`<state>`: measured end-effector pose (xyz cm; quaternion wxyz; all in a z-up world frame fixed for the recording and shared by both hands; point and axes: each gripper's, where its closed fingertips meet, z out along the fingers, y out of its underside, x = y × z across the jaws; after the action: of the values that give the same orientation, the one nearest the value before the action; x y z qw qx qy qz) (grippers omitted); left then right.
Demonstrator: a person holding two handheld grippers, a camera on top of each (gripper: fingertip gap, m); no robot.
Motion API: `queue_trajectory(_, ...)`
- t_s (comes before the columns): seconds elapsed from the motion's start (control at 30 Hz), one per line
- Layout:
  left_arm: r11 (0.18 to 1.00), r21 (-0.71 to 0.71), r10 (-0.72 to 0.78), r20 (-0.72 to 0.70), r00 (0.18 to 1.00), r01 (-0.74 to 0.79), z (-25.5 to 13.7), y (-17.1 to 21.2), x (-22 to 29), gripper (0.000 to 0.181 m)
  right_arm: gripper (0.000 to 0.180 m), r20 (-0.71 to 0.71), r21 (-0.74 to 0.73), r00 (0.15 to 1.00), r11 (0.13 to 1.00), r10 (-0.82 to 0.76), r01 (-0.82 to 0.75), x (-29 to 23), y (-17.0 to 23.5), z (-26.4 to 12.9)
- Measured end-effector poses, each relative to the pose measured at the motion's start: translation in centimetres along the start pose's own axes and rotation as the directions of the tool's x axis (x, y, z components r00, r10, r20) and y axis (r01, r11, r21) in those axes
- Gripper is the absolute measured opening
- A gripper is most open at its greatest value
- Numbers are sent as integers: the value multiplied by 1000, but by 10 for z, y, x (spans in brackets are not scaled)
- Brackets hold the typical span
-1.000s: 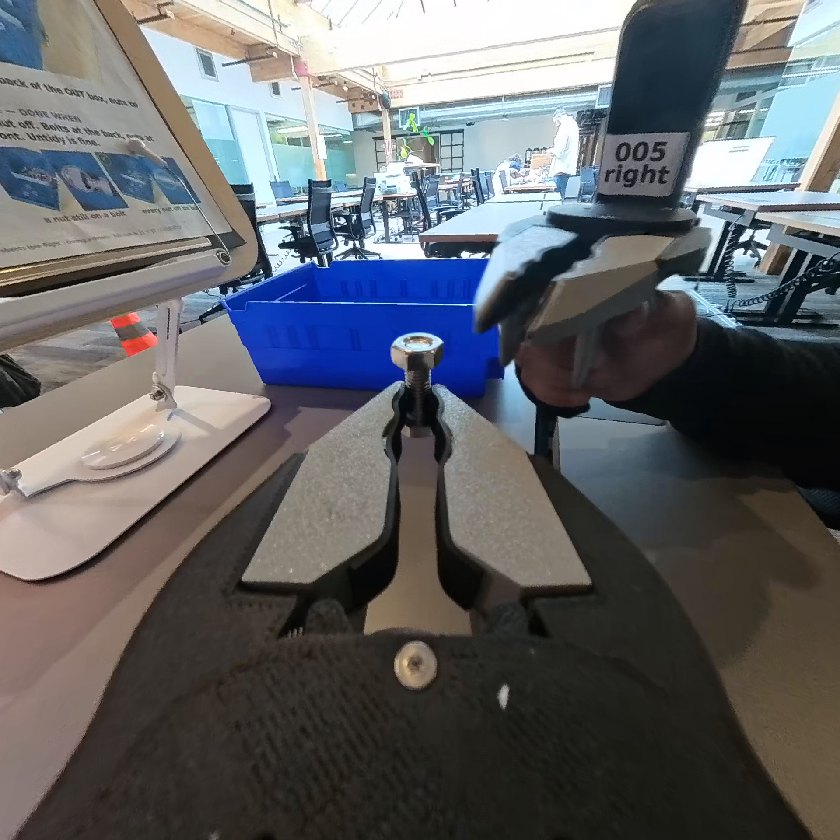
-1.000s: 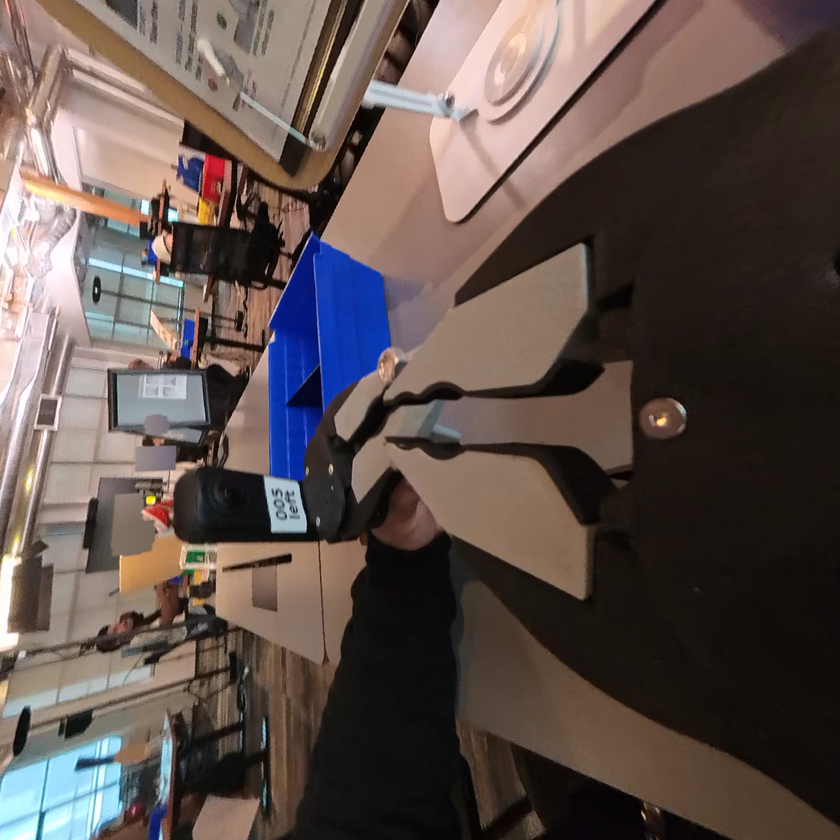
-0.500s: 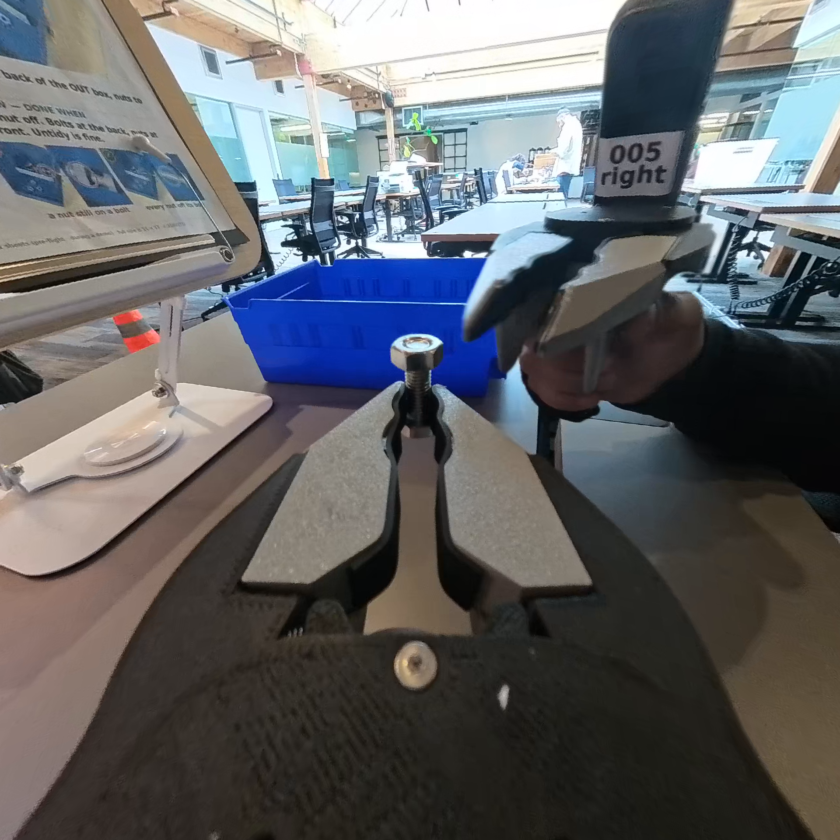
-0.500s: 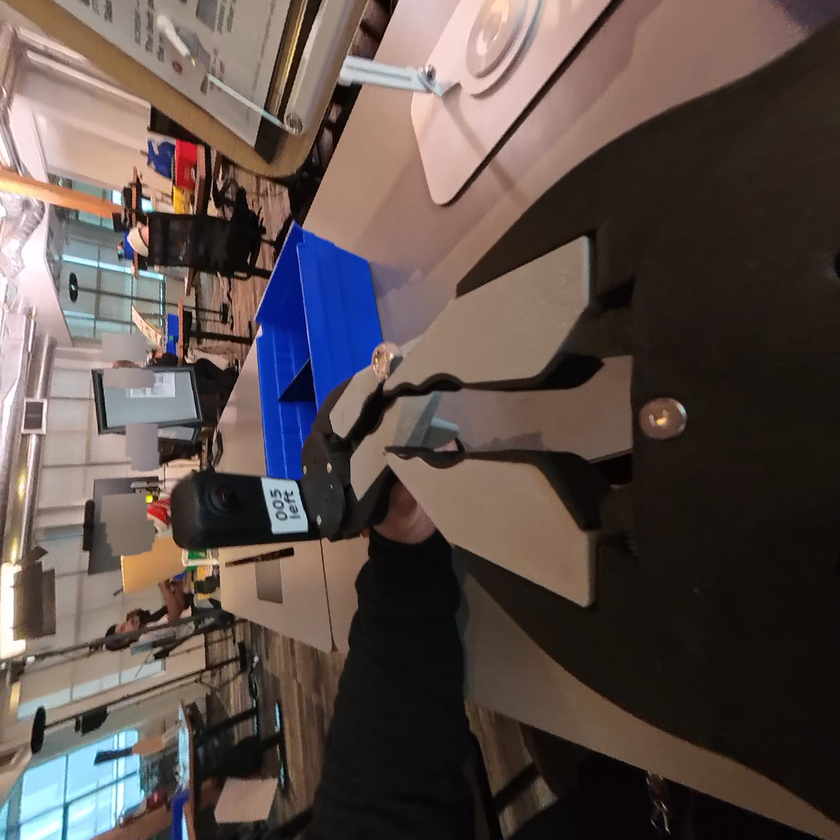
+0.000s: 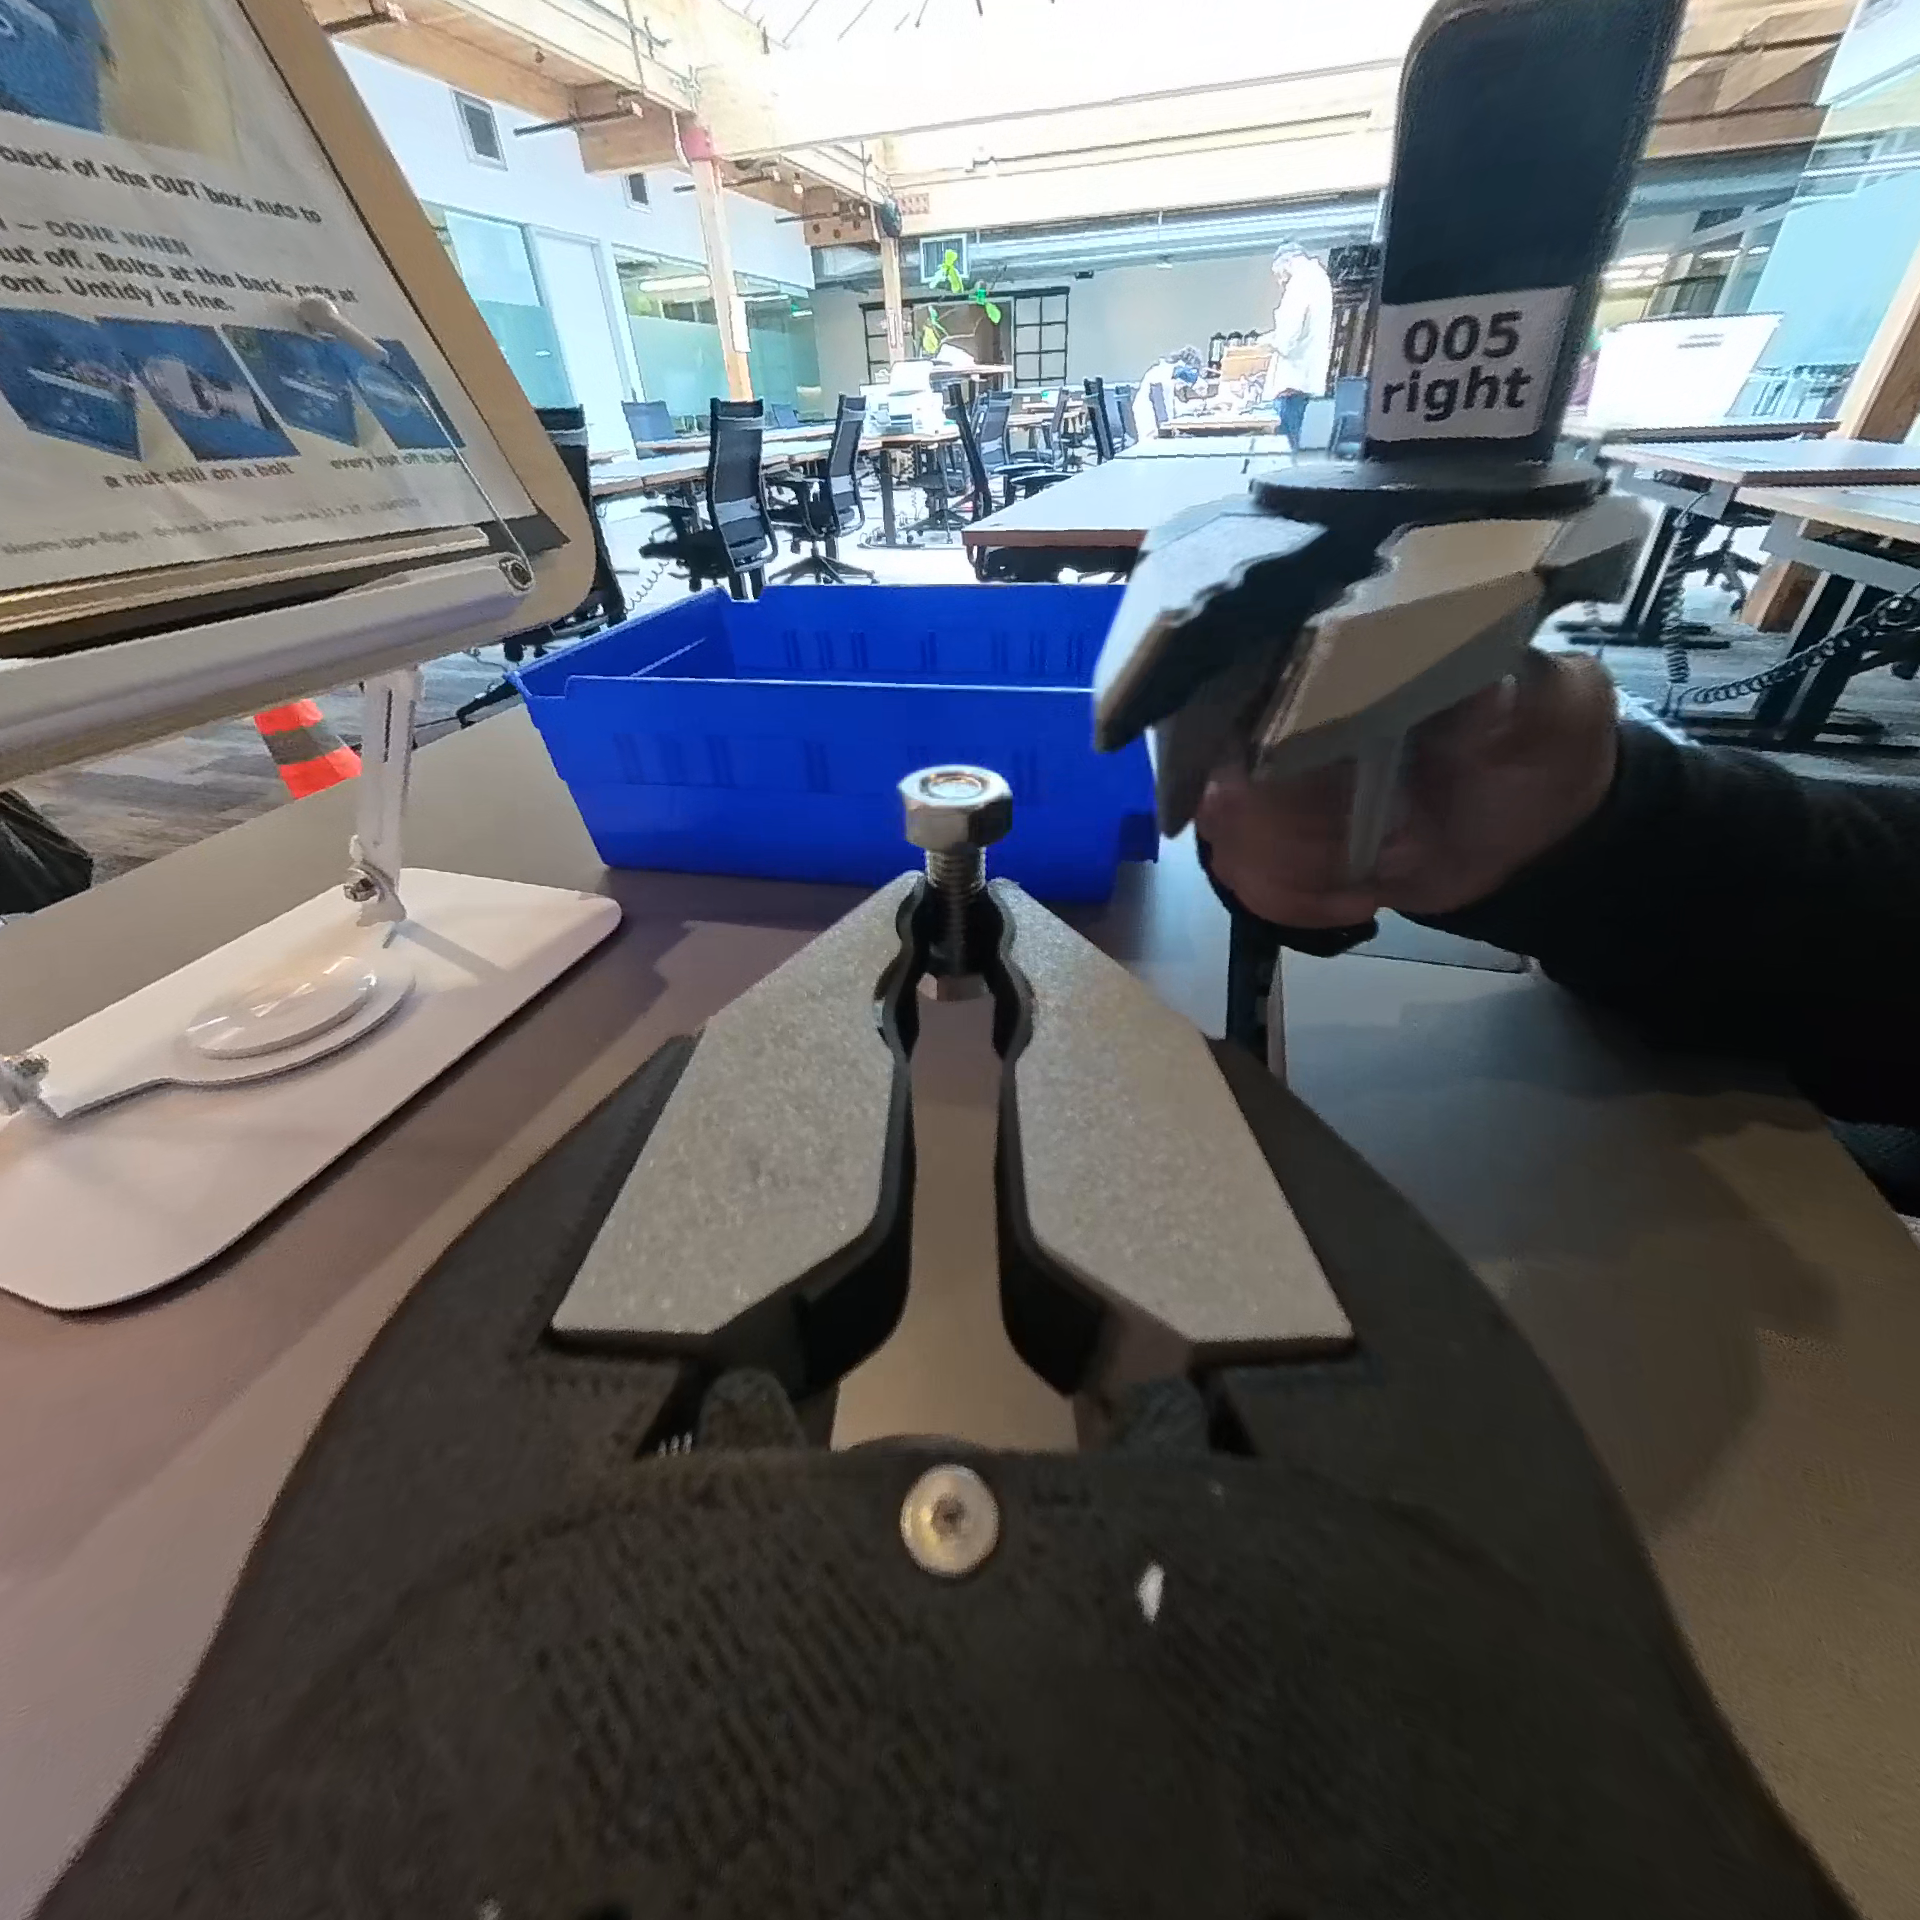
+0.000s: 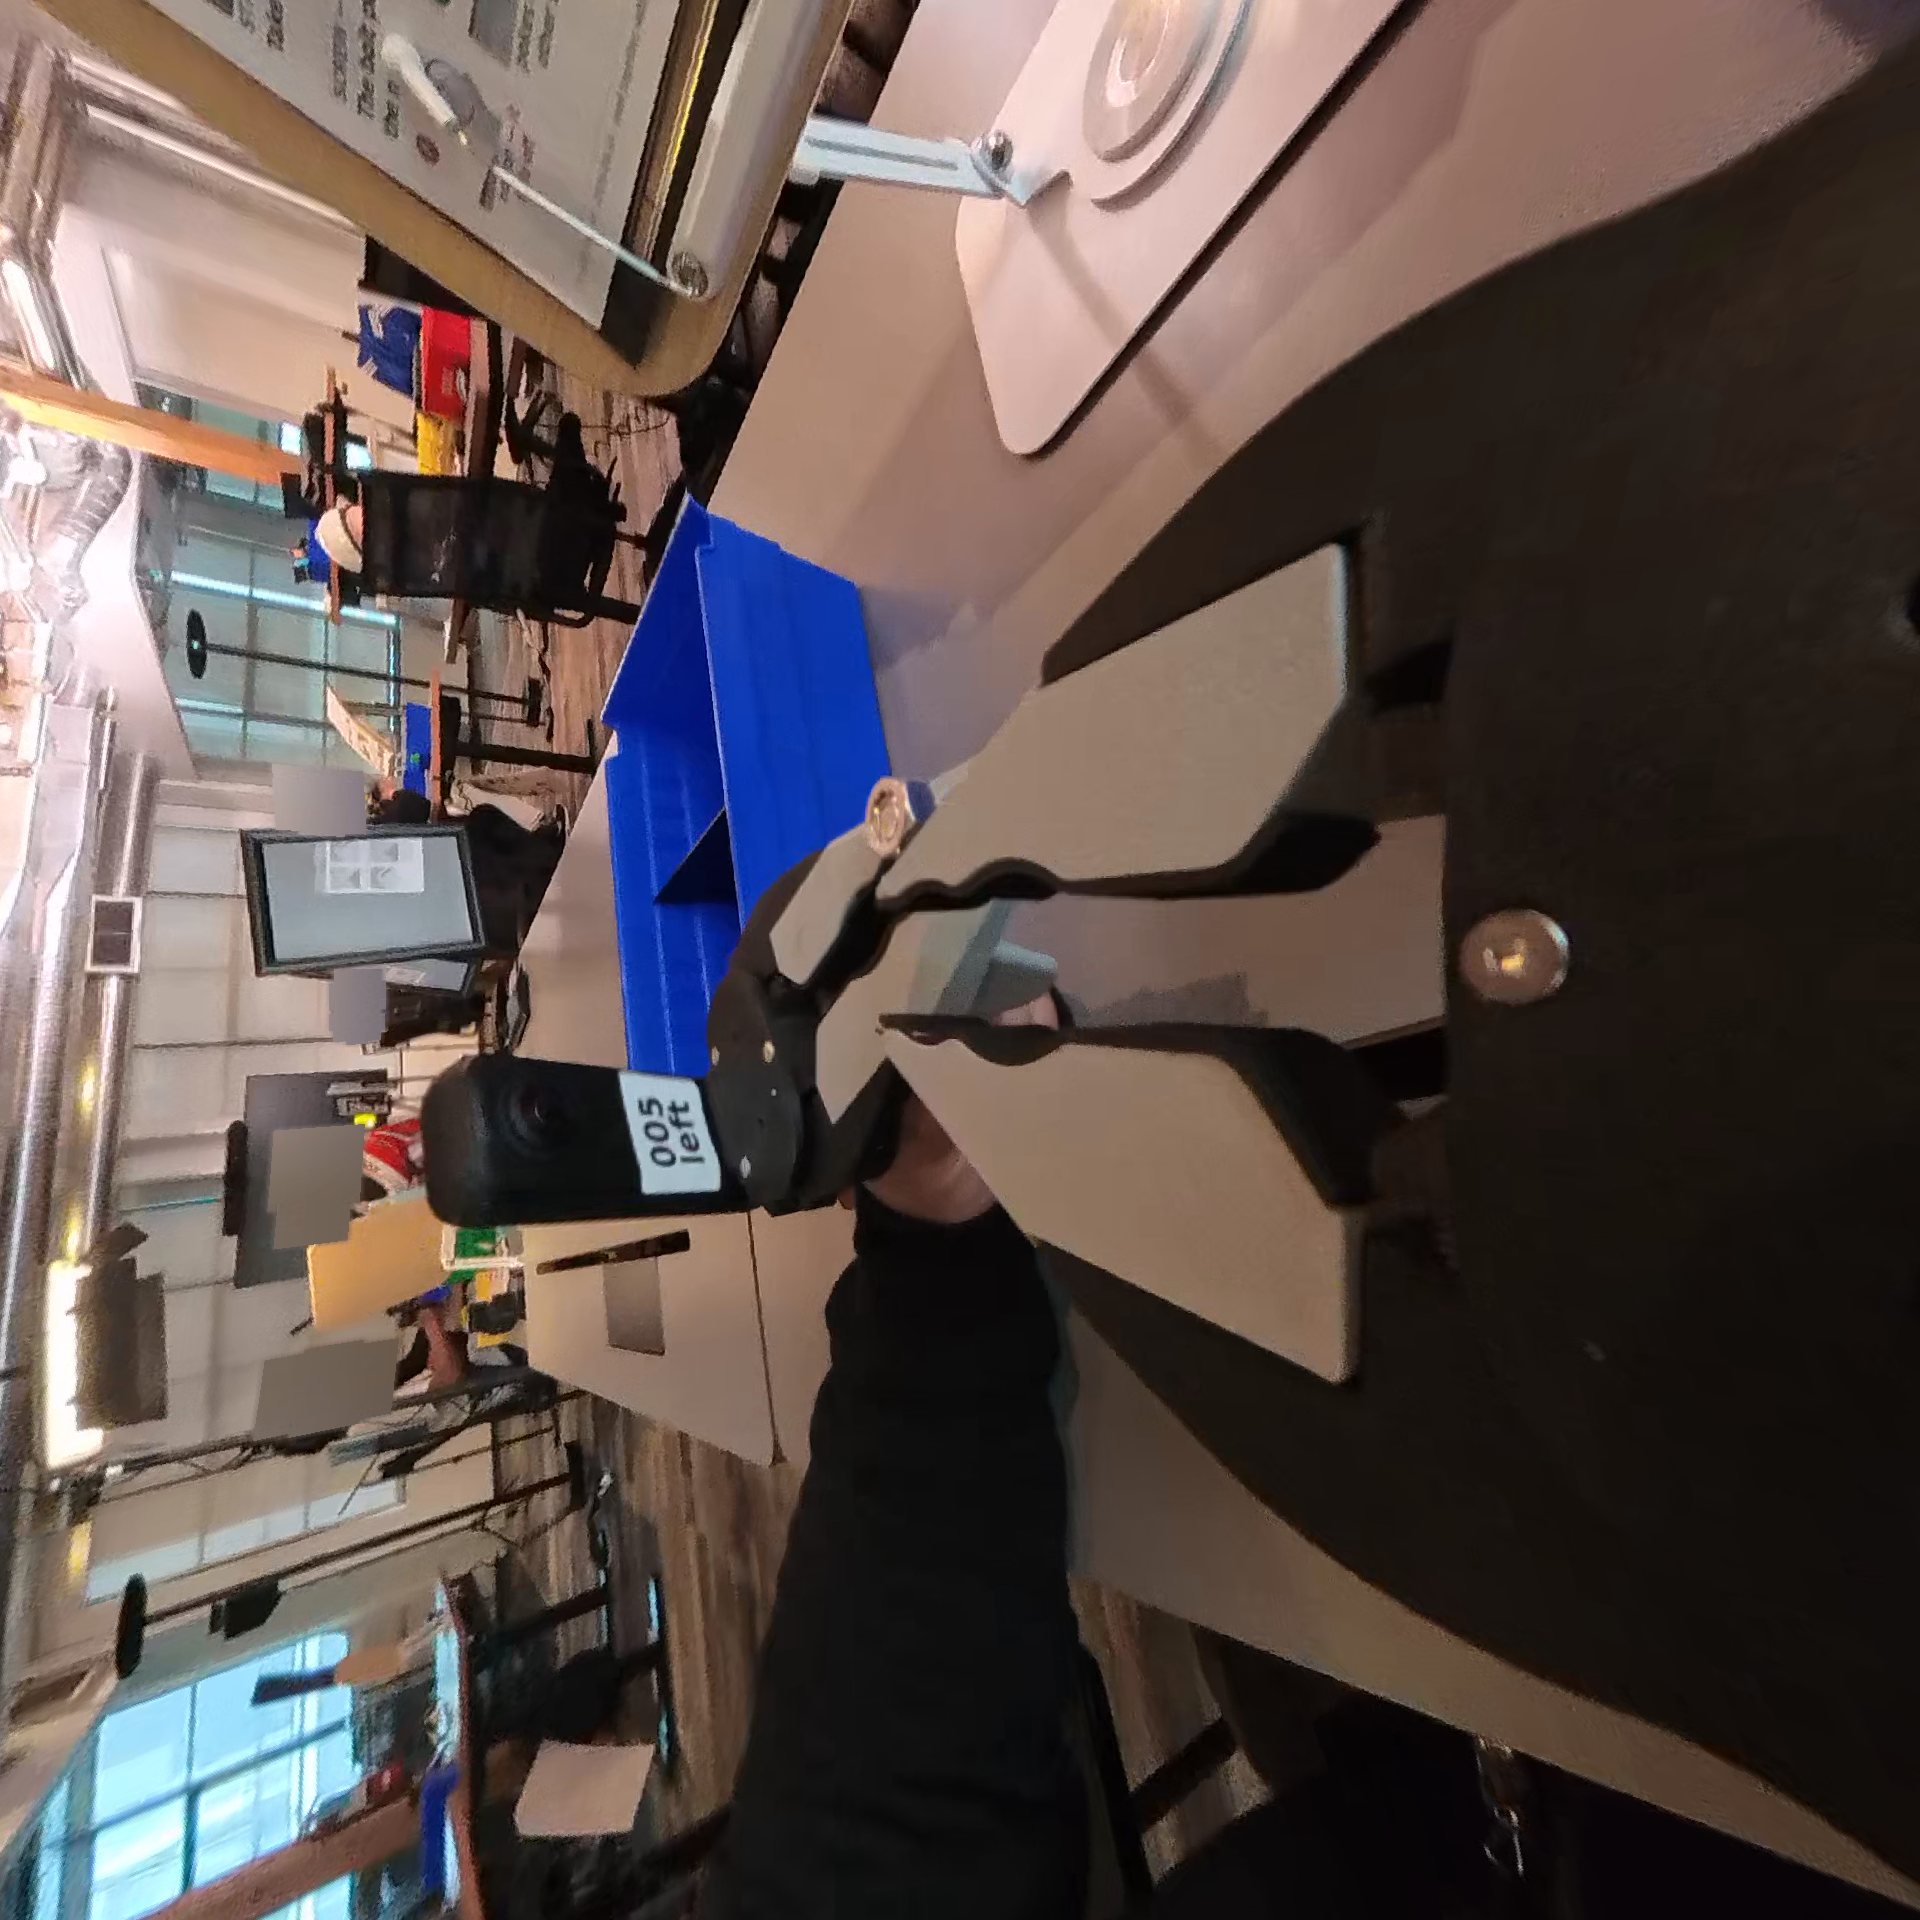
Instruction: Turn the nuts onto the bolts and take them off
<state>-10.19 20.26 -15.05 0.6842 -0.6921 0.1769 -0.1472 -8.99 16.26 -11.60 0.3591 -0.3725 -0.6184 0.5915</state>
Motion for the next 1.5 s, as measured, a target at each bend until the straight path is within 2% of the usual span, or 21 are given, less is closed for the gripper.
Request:
queue_trajectory(0.1,1000,-3,8,-6,1000,-8,1,0,2,7,36,-71,12,997,1000,13,-12,14,-1,0)
queue_trajectory(0.17,1000,-3,13,-8,1000,-13,1,0,4,7,40,-103,0,994,1000,22,-22,20,3,1)
queue_trajectory(0.33,1000,-6,14,4,1000,-14,1,0,2,7,42,-74,-47,997,999,3,-7,12,11,8)
queue_trajectory(0.37,1000,1,12,11,1000,-12,0,-1,0,7,38,-63,-48,998,999,-13,10,9,10,7)
queue_trajectory(0.4,1000,3,7,17,1000,-7,-1,-2,-2,7,18,-17,-44,1000,999,-23,22,1,9,6)
queue_trajectory(0.43,1000,0,5,20,1000,-5,-1,-1,-3,7,9,26,-33,1000,999,-18,19,-7,7,6)
queue_trajectory(0.6,1000,-3,11,10,1000,-11,0,-1,0,7,33,-55,-17,998,1000,-5,4,8,4,4)
queue_trajectory(0.73,1000,-3,9,4,1000,-9,1,-1,1,7,38,-127,-20,992,1000,21,-24,25,8,2)
queue_trajectory(0.87,1000,-6,9,5,1000,-9,1,0,1,7,42,-89,-49,995,998,36,-40,18,14,9)
queue_trajectory(0.97,1000,3,8,12,1000,-8,0,-2,0,7,38,-61,-60,998,998,4,-8,11,14,8)
queue_trajectory(1.03,1000,1,2,24,1000,-2,-1,-2,-4,7,0,33,-17,999,999,-31,32,-6,5,3)
queue_trajectory(1.1,1000,1,-4,22,1000,4,-2,-1,-4,7,0,16,-3,999,1000,-31,31,-4,1,1)
queue_trajectory(1.17,1000,-4,-2,18,1000,2,-1,0,-3,7,26,-38,-14,999,1000,-4,4,7,4,2)
queue_trajectory(1.2,1000,-4,2,17,1000,-2,0,0,-3,7,33,-49,-14,999,1000,14,-15,11,5,2)
queue_trajectory(1.33,1000,-7,6,12,1000,-6,0,0,-1,7,44,-106,-25,993,999,44,-47,23,10,4)
queue_trajectory(1.5,1000,-9,9,26,1000,-9,0,1,-3,7,46,-44,-53,999,998,20,-22,9,13,9)
